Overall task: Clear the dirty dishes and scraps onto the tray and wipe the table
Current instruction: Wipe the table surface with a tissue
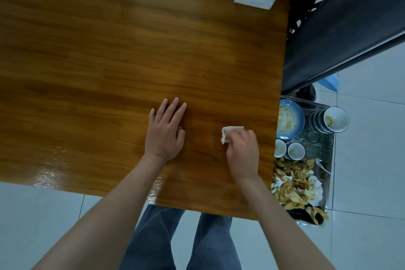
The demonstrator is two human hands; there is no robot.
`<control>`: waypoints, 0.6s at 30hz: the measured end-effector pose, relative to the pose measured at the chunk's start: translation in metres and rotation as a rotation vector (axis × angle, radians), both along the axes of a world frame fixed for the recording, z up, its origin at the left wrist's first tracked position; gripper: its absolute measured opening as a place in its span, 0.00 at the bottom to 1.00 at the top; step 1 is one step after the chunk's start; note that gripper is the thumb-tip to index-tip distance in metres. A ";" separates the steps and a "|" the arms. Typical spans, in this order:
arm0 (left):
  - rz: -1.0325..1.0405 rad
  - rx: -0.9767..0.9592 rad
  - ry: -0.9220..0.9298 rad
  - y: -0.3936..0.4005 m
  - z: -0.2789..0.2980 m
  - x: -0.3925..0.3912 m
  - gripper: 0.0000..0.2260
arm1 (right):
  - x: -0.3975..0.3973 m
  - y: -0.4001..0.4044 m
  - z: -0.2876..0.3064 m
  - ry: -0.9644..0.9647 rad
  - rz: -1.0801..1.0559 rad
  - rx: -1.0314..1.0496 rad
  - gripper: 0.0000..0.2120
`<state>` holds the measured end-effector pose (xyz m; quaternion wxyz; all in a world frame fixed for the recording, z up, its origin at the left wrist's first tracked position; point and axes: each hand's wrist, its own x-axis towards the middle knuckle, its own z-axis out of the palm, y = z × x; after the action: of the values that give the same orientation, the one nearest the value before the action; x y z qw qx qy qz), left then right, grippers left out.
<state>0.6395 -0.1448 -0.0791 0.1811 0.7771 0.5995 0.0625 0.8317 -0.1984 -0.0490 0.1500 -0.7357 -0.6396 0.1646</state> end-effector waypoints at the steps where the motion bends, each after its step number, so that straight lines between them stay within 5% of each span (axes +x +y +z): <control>1: 0.000 0.000 0.000 0.000 0.000 0.000 0.26 | 0.008 0.010 0.000 -0.005 -0.058 -0.015 0.07; 8: -0.002 0.011 0.002 0.000 0.000 0.000 0.26 | 0.035 0.074 -0.010 -0.042 -0.365 0.001 0.10; 18: 0.000 0.017 0.000 0.000 -0.002 0.001 0.25 | -0.018 -0.004 -0.006 -0.020 -0.040 0.014 0.09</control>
<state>0.6401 -0.1448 -0.0811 0.1745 0.7785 0.5991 0.0674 0.8134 -0.2019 -0.0555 0.1520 -0.7490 -0.6273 0.1497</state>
